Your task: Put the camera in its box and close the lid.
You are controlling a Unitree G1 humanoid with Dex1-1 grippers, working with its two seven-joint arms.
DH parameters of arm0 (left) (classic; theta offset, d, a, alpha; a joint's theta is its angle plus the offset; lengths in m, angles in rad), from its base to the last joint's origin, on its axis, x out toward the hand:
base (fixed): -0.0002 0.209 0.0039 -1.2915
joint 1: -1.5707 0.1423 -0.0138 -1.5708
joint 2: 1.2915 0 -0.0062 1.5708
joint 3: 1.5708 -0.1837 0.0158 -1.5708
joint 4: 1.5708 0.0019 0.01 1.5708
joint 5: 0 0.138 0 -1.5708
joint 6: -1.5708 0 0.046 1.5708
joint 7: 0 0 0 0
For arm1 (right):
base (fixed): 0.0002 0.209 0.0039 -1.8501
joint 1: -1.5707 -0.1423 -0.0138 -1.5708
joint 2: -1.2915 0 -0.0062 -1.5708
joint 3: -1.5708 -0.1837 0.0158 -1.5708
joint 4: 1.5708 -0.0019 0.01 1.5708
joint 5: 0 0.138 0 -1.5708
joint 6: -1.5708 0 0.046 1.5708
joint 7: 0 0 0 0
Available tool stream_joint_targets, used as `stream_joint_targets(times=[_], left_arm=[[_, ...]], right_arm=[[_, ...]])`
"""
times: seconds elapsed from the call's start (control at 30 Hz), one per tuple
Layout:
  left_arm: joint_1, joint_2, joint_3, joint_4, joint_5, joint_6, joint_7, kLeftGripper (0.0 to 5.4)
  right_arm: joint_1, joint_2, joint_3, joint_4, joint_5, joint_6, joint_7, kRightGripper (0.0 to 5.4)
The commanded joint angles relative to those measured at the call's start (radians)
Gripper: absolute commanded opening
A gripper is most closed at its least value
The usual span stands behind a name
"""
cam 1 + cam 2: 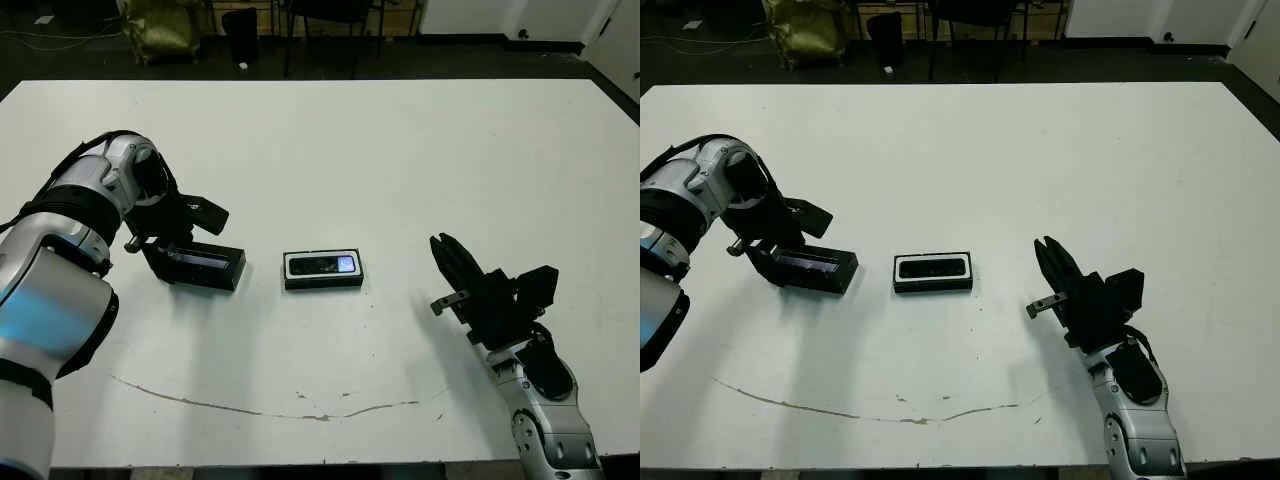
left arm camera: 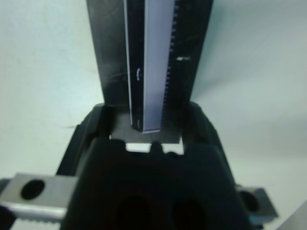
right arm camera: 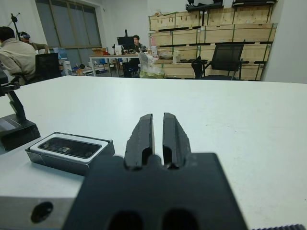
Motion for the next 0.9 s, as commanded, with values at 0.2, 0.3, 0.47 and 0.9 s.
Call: stream_joint_targets(times=[0.2, 0.3, 0.47, 0.9], left_arm=[[0.063, 0.040, 0.155, -0.011, -0.163, 0.131, -0.071, 2.21], [0.048, 0.057, 0.191, -0.020, -0.199, 0.220, -0.087, 2.21], [0.033, 0.089, 0.234, -0.062, -0.246, 0.364, -0.097, 2.21], [0.132, 0.170, 0.244, -0.437, -0.373, 0.624, -0.098, 2.21]], right_arm=[[-0.002, -0.002, -0.001, 0.021, 0.000, 0.007, 0.008, 0.00], [-0.002, -0.001, 0.003, 0.023, -0.002, 0.005, 0.008, 0.00], [-0.003, 0.003, 0.007, 0.026, -0.003, 0.001, 0.009, 0.00], [0.005, 0.014, 0.016, 0.029, -0.017, -0.022, 0.005, 0.00]])
